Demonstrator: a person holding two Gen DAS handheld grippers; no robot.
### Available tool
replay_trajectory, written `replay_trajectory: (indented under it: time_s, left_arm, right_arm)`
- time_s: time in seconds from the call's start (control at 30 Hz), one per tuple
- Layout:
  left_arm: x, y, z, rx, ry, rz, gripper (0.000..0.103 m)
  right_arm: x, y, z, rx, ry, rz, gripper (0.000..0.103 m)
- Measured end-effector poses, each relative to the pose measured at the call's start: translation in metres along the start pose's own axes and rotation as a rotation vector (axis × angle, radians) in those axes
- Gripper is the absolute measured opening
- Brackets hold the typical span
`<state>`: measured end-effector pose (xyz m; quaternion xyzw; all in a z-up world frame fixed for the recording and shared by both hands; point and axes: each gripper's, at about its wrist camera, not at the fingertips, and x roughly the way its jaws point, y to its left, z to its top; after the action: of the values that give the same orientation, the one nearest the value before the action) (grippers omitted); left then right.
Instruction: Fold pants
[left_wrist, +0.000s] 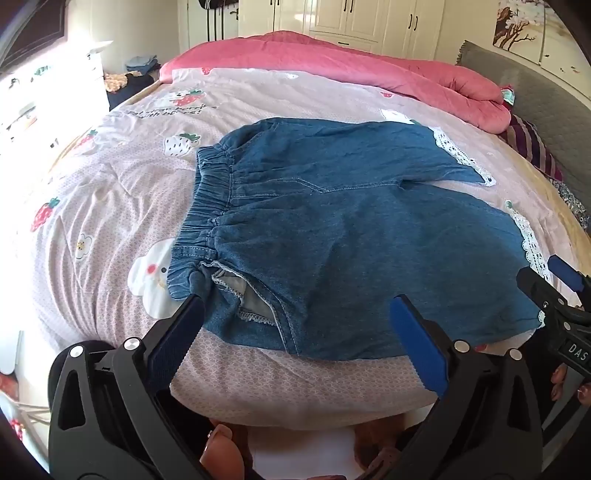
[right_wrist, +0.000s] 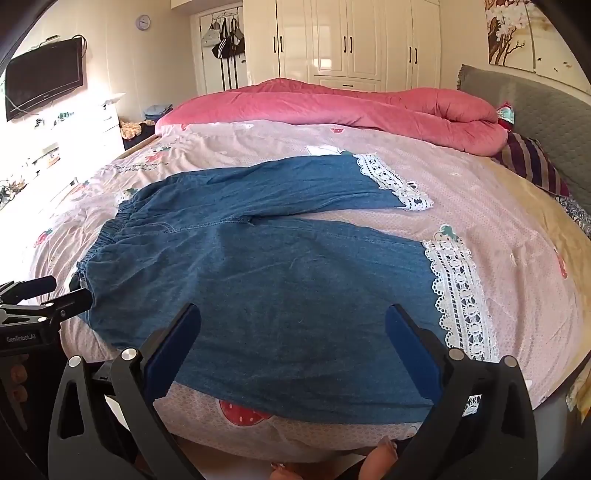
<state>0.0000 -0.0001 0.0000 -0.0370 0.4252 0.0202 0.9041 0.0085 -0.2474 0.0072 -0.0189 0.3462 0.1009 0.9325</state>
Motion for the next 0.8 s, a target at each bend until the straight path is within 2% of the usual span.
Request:
replay_trajectory:
  time_s: [0.23, 0.8]
  left_arm:
    - [-0.001, 0.004, 0.000, 0.005, -0.005, -0.014, 0.095]
    - [-0.004, -0.003, 0.003, 0.014, -0.017, 0.009, 0.095]
  right_arm:
    - [-0.002, 0.001, 0.001, 0.000, 0.003, 0.000, 0.099]
    - [-0.003, 0.004, 0.002, -0.009, -0.001, -0.004, 0.099]
